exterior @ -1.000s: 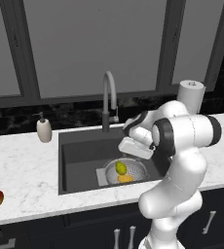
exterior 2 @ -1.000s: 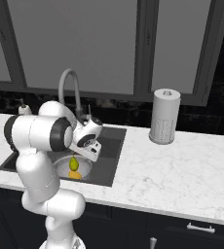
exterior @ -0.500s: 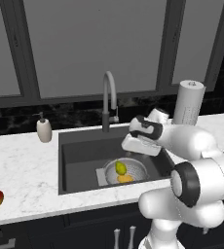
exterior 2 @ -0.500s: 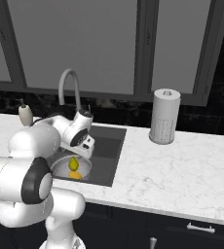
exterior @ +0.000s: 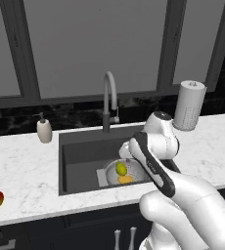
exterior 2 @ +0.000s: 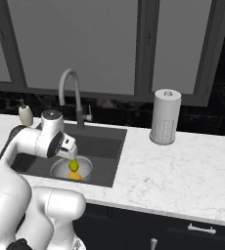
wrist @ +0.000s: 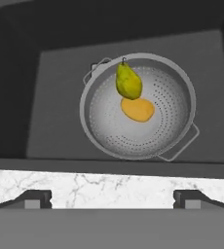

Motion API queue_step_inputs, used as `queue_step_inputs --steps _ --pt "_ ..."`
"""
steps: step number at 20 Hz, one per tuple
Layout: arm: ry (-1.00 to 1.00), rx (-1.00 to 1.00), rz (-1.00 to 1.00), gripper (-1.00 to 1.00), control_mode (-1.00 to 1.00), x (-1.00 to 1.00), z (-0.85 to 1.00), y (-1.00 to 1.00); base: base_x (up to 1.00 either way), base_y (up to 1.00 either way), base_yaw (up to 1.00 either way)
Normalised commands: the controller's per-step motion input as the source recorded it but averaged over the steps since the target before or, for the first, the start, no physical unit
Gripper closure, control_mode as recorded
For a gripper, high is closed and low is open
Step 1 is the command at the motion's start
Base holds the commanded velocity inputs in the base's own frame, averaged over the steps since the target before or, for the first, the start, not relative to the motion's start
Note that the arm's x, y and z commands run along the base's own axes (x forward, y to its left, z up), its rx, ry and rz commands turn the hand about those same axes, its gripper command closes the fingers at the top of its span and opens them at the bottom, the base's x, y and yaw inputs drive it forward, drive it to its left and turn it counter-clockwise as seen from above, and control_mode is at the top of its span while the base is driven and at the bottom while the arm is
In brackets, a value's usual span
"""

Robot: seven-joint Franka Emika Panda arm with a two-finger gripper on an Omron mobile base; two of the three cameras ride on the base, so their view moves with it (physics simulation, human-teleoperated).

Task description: Put the colander in the sink, put the pear, mango, mango in the colander, and turn on the sink faucet and pour water over the colander.

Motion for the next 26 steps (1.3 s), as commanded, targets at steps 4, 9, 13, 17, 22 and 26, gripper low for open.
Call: queue_step_inputs --steps 4,9,13,17,22,26 --pt "-0.04 -0.04 0.0 -1.0 -1.0 -0.41 0.63 0.68 0.0 0.0 0.0" --pt "0.0 0.0 0.0 -1.0 -1.0 -0.17 0.66 0.77 0.0 0.0 0.0" --pt "0.01 0.0 0.01 -1.0 -1.0 -0.03 0.62 0.79 0.0 0.0 0.0" --pt "0.06 0.0 0.06 -1.0 -1.0 0.0 0.49 0.83 0.0 0.0 0.0" --pt "0.15 0.0 0.05 -1.0 -1.0 -0.04 0.2 0.86 0.0 0.0 0.0" --pt "0.12 0.0 0.03 -1.0 -1.0 -0.1 0.02 0.84 0.0 0.0 0.0"
